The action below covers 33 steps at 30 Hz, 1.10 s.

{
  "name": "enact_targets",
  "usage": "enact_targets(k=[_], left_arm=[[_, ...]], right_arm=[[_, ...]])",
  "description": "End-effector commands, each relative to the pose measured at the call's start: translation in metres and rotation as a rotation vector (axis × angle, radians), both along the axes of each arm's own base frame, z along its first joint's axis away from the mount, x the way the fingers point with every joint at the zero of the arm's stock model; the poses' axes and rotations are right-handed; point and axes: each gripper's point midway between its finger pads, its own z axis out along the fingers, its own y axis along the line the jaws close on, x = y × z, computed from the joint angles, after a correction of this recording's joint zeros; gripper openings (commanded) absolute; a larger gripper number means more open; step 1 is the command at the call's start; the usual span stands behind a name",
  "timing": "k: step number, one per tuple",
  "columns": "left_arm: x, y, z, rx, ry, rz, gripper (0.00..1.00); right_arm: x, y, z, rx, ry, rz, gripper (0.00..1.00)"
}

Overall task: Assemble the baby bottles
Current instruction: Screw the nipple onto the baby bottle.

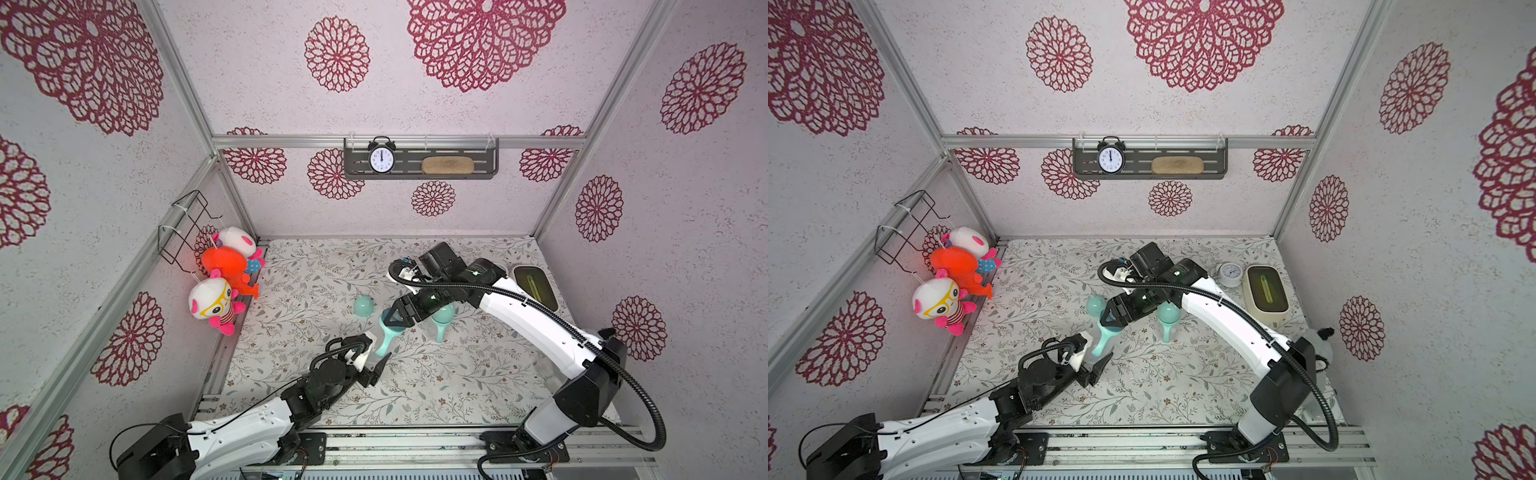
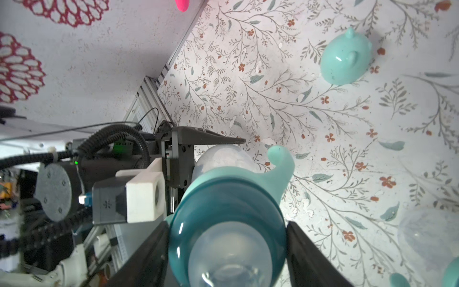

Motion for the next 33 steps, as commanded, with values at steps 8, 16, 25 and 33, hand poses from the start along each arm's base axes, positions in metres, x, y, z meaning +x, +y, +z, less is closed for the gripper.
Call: enact_targets(k=[8, 16, 25, 33], left_arm=[[0.007, -0.015, 0.027, 0.007, -0.079, 0.02, 0.0], [0.006, -0.016, 0.02, 0.021, -0.076, 0.023, 0.0], [-0.01, -0.02, 0.026, -0.029, -0.067, -0.084, 0.0], [-0.028, -0.024, 0.044, -0.099, -0.07, -0.189, 0.0]], right_arm=[[-0.006, 0.0, -0.004, -0.179, 0.454, -0.308, 0.45], [0.011, -0.012, 0.018, -0.253, 0.285, -0.282, 0.82], [0.001, -0.015, 0.071, 0.024, -0.134, -0.043, 0.91], [-0.023, -0.034, 0.062, 0.057, -0.317, 0.133, 0.91]])
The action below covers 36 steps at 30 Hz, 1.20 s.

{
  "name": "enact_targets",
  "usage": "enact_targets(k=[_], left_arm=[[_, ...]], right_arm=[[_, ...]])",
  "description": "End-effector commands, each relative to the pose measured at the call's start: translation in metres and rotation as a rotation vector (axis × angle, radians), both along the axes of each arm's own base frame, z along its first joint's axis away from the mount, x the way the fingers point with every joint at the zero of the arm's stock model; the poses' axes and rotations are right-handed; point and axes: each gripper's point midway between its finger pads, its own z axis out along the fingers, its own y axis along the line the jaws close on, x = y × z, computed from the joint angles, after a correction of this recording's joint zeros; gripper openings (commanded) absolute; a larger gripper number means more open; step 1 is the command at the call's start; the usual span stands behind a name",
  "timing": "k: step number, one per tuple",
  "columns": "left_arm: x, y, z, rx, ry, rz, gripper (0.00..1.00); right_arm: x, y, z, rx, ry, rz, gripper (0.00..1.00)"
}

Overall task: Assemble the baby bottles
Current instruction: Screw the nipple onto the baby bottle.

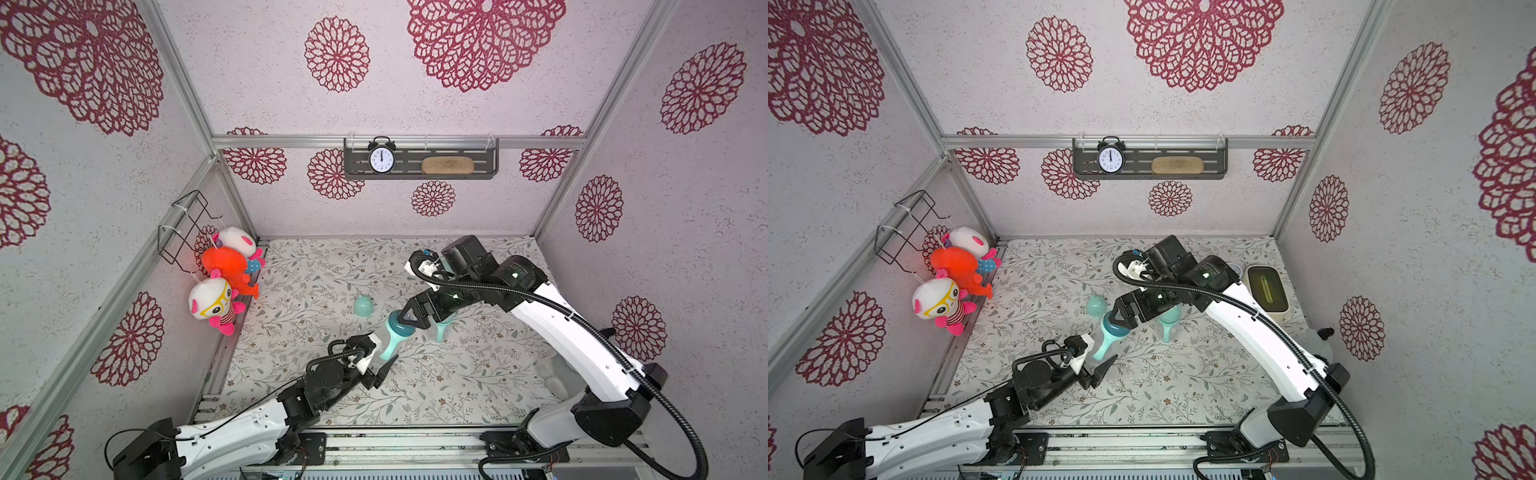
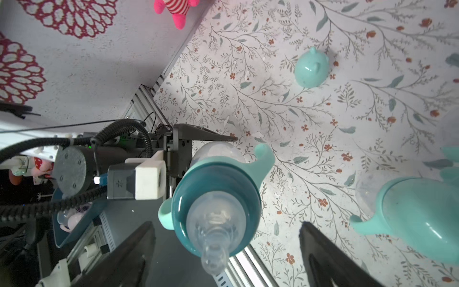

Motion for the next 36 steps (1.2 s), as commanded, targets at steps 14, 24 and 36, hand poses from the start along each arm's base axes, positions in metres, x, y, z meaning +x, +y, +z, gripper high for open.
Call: enact_targets(k=[14, 24, 36], left_arm=[[-0.012, -0.008, 0.015, -0.04, 0.021, -0.087, 0.0], [-0.012, -0.004, 0.018, -0.048, 0.021, -0.071, 0.0], [-0.01, -0.007, 0.016, -0.042, 0.029, -0.075, 0.0]], right_arm=[[-0.024, 0.02, -0.009, 0.136, -0.042, 0.265, 0.86], [-0.021, 0.013, -0.026, 0.08, -0.046, 0.222, 0.86], [-0.017, 0.008, -0.027, 0.052, -0.081, 0.197, 0.81]])
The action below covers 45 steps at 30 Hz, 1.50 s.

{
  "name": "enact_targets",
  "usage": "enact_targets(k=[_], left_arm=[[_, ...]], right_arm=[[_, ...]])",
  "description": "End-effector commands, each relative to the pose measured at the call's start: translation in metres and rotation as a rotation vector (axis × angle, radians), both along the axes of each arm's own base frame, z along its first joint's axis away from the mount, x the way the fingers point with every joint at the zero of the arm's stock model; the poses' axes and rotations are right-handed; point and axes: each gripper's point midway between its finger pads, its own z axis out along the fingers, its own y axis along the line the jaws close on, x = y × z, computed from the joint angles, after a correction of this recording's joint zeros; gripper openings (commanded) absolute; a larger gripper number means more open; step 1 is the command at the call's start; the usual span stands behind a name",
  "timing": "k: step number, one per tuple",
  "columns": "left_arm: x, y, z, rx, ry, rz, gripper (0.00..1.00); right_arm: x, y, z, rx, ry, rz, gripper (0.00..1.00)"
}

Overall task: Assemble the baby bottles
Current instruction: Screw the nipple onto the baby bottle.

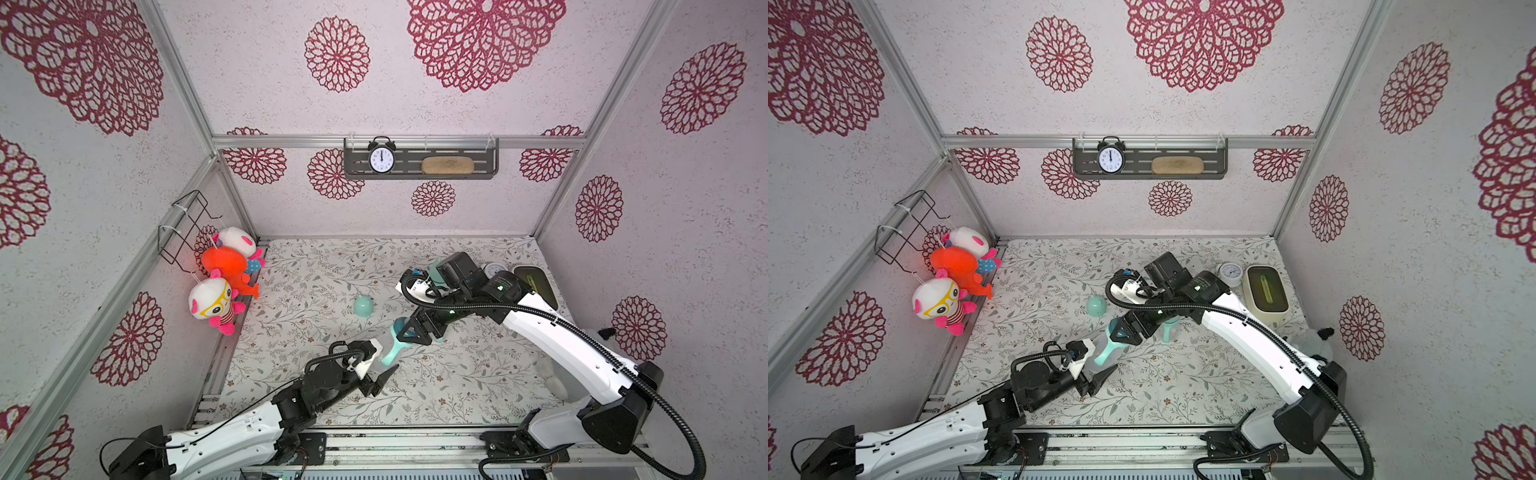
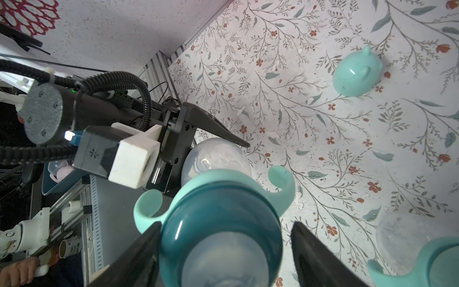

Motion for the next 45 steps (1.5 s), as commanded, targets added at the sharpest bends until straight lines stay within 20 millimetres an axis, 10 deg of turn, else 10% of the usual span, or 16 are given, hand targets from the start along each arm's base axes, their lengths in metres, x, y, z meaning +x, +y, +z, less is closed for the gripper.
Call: enact_targets(k=[1, 18, 29, 37, 45], left_arm=[[0.004, -0.004, 0.029, -0.073, -0.043, 0.003, 0.0], [0.014, 0.002, 0.032, -0.063, -0.075, 0.068, 0.0], [0.026, -0.005, 0.023, 0.01, -0.081, 0.112, 0.0], [0.03, -0.005, 0.019, 0.031, -0.085, 0.131, 0.0], [0.024, -0.007, 0.019, 0.009, -0.083, 0.096, 0.0]], right_arm=[[-0.004, -0.003, 0.016, 0.033, -0.049, 0.011, 0.81], [-0.02, 0.021, 0.022, 0.081, 0.233, 0.007, 0.43], [0.006, 0.024, 0.009, -0.164, 0.552, -0.391, 0.2], [0.024, 0.013, 0.016, -0.32, 0.549, -0.494, 0.7], [0.038, 0.011, 0.037, -0.188, 0.143, -0.299, 0.8]])
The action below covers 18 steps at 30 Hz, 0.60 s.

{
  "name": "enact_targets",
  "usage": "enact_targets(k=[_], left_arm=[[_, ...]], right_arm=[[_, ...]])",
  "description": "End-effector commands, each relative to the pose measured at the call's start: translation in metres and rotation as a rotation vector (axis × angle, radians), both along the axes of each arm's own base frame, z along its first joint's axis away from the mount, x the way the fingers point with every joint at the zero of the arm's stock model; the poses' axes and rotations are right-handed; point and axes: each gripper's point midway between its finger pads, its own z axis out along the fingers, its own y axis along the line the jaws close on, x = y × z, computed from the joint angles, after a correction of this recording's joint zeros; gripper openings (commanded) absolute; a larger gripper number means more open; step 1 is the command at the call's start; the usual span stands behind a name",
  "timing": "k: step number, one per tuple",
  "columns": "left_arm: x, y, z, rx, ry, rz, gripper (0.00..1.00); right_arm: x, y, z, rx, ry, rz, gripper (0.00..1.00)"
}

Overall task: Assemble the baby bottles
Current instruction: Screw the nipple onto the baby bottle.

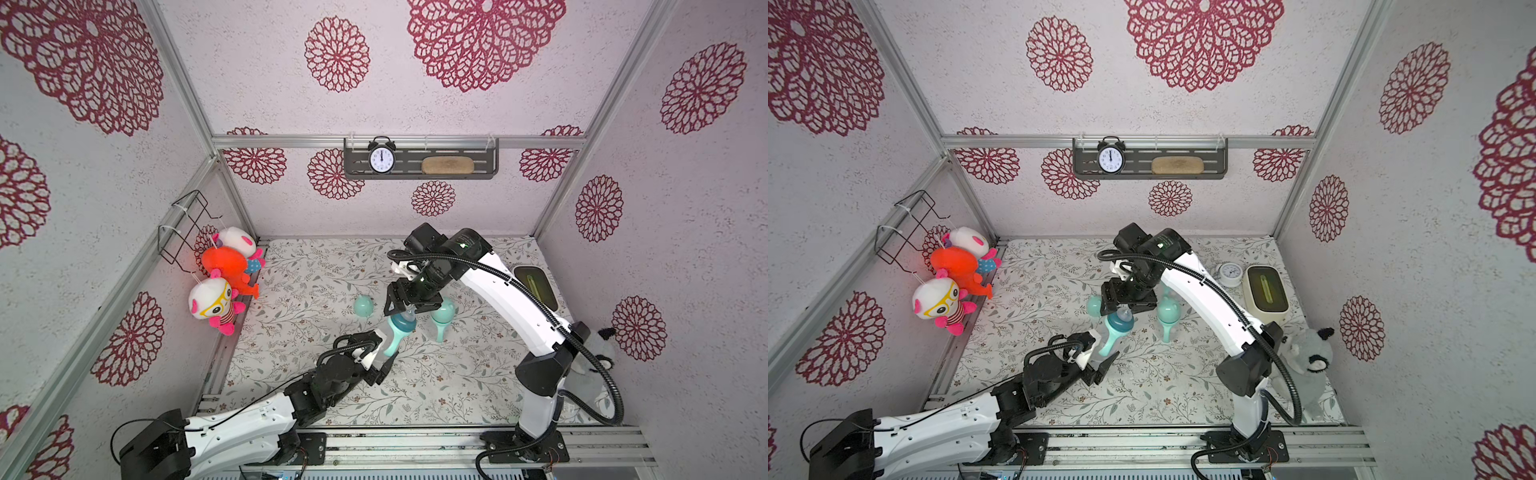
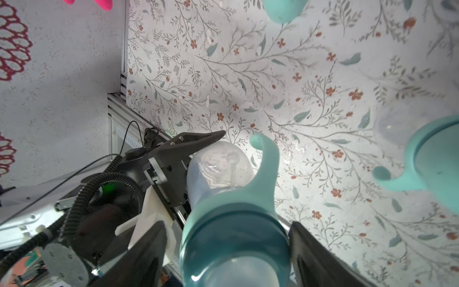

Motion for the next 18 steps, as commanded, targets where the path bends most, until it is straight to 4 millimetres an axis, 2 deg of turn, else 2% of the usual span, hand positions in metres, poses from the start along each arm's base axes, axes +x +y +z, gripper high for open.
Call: enact_targets(k=[1, 8, 11, 18], left_arm=[[-0.007, -0.009, 0.025, -0.072, -0.053, -0.056, 0.0], [-0.015, -0.002, 0.038, -0.126, -0.063, -0.081, 0.0], [-0.018, 0.001, 0.041, -0.139, -0.069, -0.081, 0.0], [-0.019, 0.001, 0.04, -0.142, -0.054, -0.089, 0.0]], right_arm=[[-0.006, -0.003, 0.03, 0.109, -0.209, 0.15, 0.81], [-0.029, -0.009, 0.022, 0.186, -0.27, 0.288, 0.84], [-0.037, -0.006, 0.022, 0.247, -0.262, 0.318, 0.85], [-0.037, -0.004, 0.033, 0.314, -0.31, 0.346, 0.85]])
